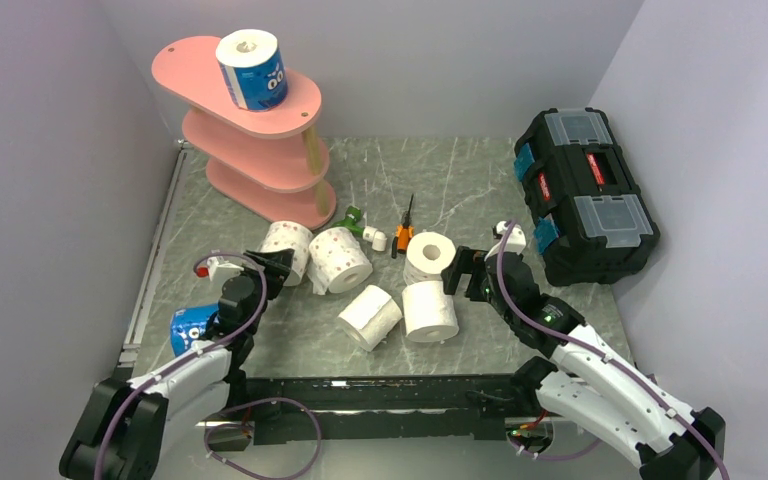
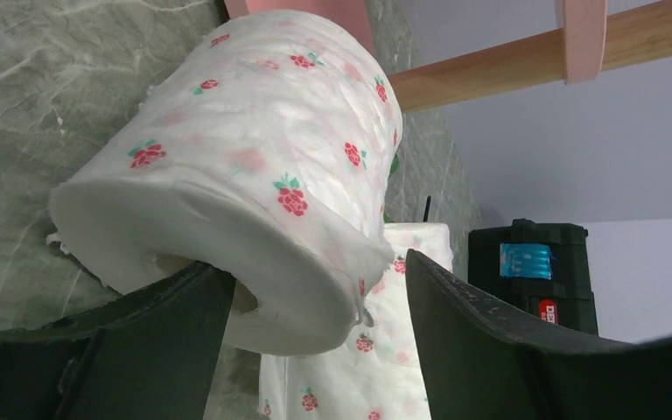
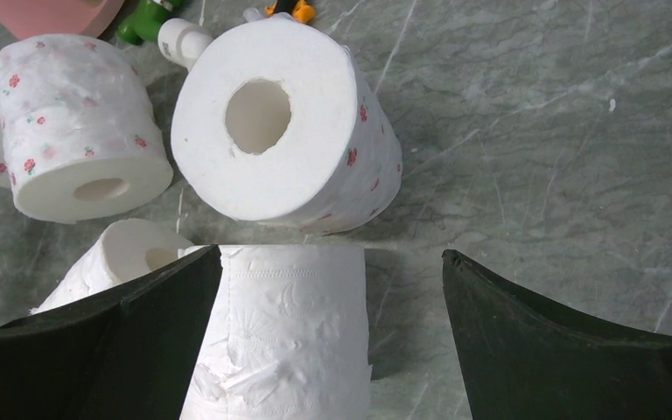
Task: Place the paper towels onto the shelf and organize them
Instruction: Adjust the paper towel at the center of the board.
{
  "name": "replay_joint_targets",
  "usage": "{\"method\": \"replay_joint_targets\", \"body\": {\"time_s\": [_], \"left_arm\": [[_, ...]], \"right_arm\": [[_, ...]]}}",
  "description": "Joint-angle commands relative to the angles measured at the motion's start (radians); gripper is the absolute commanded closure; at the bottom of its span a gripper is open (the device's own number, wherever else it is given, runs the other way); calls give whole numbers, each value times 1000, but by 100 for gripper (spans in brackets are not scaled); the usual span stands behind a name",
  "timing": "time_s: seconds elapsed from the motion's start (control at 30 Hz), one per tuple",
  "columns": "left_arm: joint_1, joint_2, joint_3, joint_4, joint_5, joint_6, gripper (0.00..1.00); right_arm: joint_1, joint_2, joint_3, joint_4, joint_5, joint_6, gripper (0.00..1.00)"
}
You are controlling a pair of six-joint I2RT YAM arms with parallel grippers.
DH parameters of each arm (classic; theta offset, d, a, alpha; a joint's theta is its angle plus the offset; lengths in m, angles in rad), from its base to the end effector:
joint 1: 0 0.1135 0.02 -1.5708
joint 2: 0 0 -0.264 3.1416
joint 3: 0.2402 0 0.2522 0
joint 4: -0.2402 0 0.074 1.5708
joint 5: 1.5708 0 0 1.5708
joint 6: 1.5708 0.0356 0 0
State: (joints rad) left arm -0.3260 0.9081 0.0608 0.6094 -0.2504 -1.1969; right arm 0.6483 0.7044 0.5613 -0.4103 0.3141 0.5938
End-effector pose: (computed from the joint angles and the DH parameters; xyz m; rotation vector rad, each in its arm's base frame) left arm 0.1640 -0.0461 0.1522 -0.9599 1.6230 -0.8473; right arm 0.1355 0.0888 0.2522 0.1290 2.1175 0.4136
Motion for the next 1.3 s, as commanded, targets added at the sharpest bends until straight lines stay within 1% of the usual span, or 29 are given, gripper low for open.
{"method": "replay_joint_targets", "body": {"time_s": [0.0, 0.13, 0.37, 0.57, 0.7, 0.73, 0.87, 0.93, 1.03, 1.13, 1.27], "left_arm": [[2, 14, 34, 110, -12, 9, 28], [2, 11, 37, 103, -12, 17, 40], [2, -6, 29, 100, -7, 23, 57], [2, -41, 19, 86, -6, 25, 63], [3, -124, 24, 26, -2, 34, 64], [2, -158, 32, -13, -2, 41, 64], [2, -320, 116, -308, -4, 100, 64], [2, -388, 189, -477, -7, 151, 64], [2, -445, 312, -695, -10, 261, 63], [2, -438, 449, -866, -5, 391, 63], [2, -336, 643, -1065, 51, 538, 63]], "right_arm": [[-1, 3, 6, 30, 25, -12, 1], [-1, 3, 4, 35, 26, -12, 1], [-1, 6, 2, 36, 25, -11, 1], [-2, 4, 6, 31, 25, -9, 1], [-1, -3, 7, 27, 26, -9, 1], [-1, -4, 9, 27, 26, -9, 1], [-1, -8, 11, 24, 28, -8, 1], [-1, -13, 10, 24, 28, -8, 1], [-1, -20, 8, 27, 26, -8, 1], [-1, -22, 6, 33, 24, -8, 1], [-1, -27, 6, 36, 20, -3, 1]]}}
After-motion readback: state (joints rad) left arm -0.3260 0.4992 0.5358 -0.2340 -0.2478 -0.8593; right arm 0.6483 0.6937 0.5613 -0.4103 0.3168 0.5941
